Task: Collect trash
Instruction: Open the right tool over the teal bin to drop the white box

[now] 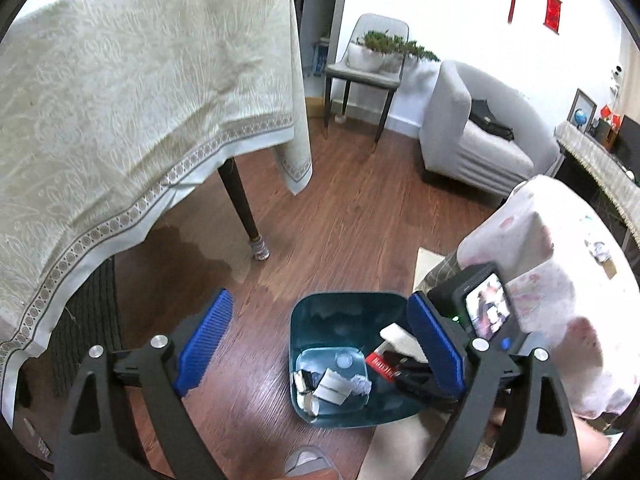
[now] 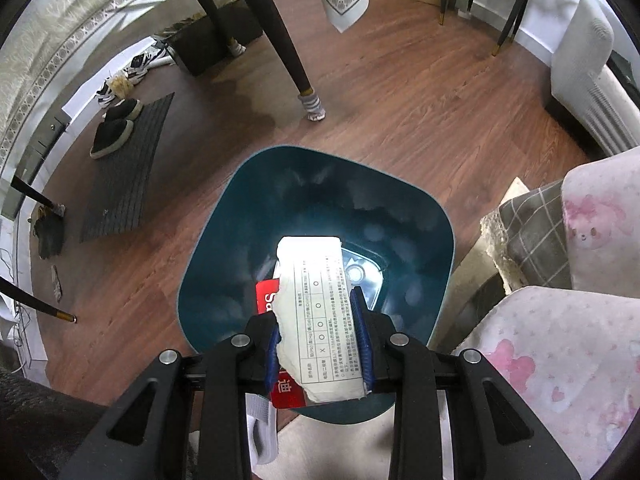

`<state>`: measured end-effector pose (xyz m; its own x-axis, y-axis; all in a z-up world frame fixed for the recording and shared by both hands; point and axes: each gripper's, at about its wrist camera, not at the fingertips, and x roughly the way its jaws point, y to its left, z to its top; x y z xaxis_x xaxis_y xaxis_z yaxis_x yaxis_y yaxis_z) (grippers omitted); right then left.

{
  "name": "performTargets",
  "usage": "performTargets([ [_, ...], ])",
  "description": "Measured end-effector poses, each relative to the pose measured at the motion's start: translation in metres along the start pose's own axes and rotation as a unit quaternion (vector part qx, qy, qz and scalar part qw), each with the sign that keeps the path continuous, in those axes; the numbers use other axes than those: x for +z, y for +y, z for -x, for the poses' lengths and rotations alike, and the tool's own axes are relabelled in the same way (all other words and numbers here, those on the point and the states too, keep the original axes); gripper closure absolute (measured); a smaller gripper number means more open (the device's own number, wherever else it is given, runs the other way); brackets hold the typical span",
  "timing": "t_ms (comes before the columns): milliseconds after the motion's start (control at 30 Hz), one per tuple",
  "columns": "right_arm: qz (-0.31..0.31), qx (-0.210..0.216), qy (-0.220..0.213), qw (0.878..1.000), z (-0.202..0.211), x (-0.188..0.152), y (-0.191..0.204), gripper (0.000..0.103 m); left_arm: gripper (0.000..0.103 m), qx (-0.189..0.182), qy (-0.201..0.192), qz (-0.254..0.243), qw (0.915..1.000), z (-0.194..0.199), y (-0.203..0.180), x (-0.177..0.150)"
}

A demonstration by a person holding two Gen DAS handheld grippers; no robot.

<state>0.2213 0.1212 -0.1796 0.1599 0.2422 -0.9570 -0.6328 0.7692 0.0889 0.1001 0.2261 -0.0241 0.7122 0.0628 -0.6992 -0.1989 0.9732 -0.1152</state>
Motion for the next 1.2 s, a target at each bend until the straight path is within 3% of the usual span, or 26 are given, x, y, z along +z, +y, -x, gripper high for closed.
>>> performTargets([
  [100,-0.006,0.005,0.004,1.000,-0.006,-0.002,-0.003,0.068,0.011,-0.003,-0.008,-0.001,1.0000,0.008,-0.002,0.004],
  [267,-0.013,0.004,0.008,1.000,-0.009,-0.002,-0.006,0.050,0.011,-0.011,-0.023,-0.002,0.9997,0.019,-0.007,0.009],
  [833,0.001,0.020,-0.031,0.999,0.041,-0.009,-0.006,0.050,0.009,-0.036,-0.074,-0.007,0.9966,0.050,-0.031,0.032],
  [1200,-0.017,0.025,-0.141,0.990,0.138,-0.016,-0.038,0.047,0.009,-0.057,-0.097,-0.019,0.9935,0.058,-0.068,0.049],
])
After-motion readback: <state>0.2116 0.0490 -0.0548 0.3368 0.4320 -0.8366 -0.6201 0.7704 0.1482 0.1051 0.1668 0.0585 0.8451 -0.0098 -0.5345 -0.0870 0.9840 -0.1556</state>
